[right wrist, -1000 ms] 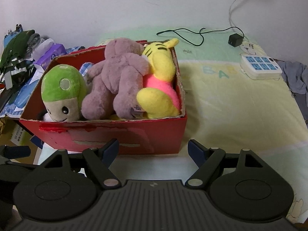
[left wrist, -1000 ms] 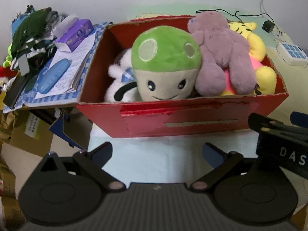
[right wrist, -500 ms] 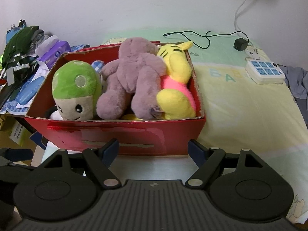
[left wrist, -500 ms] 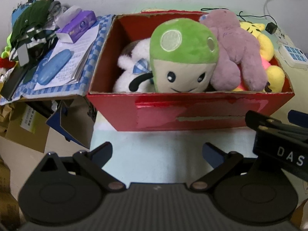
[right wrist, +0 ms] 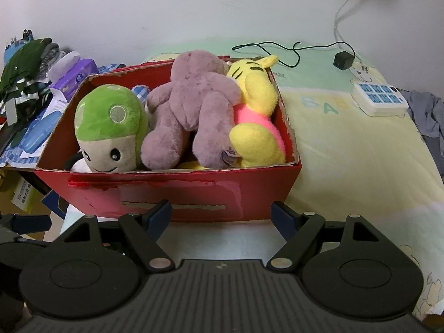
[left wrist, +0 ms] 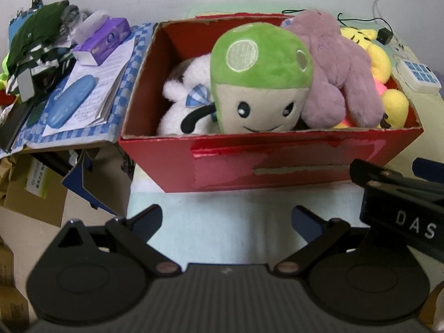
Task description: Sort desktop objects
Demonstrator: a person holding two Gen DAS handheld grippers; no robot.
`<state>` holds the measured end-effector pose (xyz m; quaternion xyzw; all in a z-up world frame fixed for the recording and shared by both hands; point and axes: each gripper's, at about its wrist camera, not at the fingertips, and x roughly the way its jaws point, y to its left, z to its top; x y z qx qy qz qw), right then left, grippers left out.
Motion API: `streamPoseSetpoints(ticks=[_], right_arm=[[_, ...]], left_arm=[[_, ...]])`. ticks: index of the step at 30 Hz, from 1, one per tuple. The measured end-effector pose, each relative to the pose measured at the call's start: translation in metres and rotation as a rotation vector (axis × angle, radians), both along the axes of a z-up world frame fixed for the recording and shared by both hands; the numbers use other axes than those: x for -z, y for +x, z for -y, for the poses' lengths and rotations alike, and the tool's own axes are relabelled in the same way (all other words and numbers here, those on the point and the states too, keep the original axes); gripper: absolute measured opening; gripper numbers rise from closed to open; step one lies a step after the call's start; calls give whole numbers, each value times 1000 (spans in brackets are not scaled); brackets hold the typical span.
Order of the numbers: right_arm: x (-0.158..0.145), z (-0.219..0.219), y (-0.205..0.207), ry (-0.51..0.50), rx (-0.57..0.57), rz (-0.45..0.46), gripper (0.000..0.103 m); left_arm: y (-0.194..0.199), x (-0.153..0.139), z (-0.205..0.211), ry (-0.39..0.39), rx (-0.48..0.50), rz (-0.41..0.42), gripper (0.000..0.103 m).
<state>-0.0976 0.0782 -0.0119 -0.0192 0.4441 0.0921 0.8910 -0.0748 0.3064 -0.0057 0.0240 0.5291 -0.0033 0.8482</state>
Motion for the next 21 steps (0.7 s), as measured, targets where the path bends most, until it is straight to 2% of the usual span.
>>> streamPoseSetpoints(ticks=[11,15,17,21], right_arm=[[3,-8,1,4,2,-14,81],[3,-11,1,6,0,-16,81],[4,-11,1,5,3,-16,81],[2,-9,-1,9,21,-8,81]], left_arm=[[2,3,-3,3,17,-7,100],[2,5,-7,-28,33,-9,99],[0,5,-6,-24,42,4,95],[-6,0,-1,11,57,44,95]])
